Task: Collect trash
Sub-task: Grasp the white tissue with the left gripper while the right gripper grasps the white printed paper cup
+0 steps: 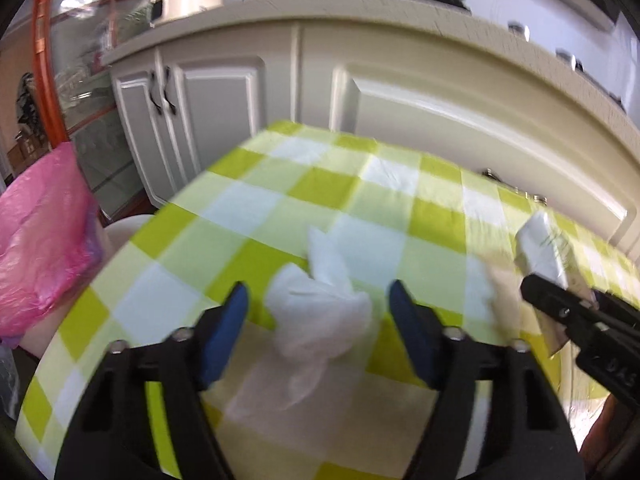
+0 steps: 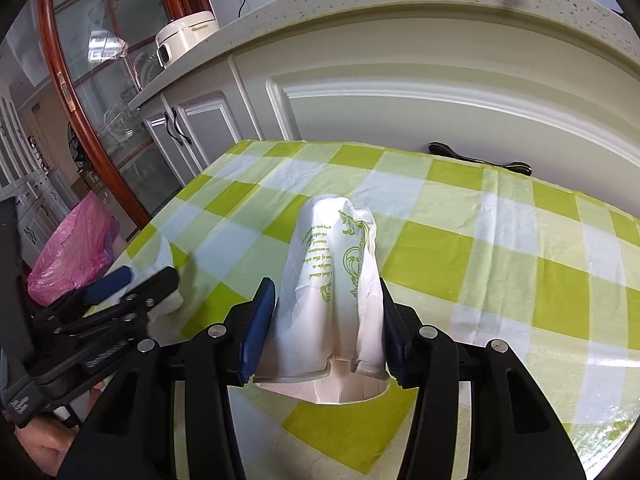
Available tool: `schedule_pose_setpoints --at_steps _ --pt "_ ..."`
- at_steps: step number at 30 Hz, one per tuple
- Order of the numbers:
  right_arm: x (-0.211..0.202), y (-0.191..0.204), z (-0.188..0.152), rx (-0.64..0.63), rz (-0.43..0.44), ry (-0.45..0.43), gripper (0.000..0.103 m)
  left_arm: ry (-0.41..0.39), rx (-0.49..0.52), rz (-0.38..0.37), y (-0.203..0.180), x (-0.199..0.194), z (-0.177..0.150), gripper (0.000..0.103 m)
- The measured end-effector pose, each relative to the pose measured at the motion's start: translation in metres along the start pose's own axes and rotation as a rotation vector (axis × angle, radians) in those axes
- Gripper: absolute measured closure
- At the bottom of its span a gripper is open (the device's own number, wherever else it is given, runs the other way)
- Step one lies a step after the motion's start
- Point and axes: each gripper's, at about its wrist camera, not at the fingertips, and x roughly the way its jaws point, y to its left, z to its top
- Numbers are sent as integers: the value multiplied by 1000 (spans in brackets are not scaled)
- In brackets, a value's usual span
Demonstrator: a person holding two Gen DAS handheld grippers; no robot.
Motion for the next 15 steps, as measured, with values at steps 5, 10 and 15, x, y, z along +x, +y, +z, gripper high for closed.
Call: schedule_pose_setpoints --at_steps 5,10,15 --pt "-2 2 -1 -5 5 -14 55 -9 26 0 -3 -1 -2 70" --pt "-7 15 -1 -33 10 -22 55 -48 13 5 3 -18 -4 74" --pt "-23 36 3 -70 30 -48 55 -98 -4 12 18 -52 -6 78"
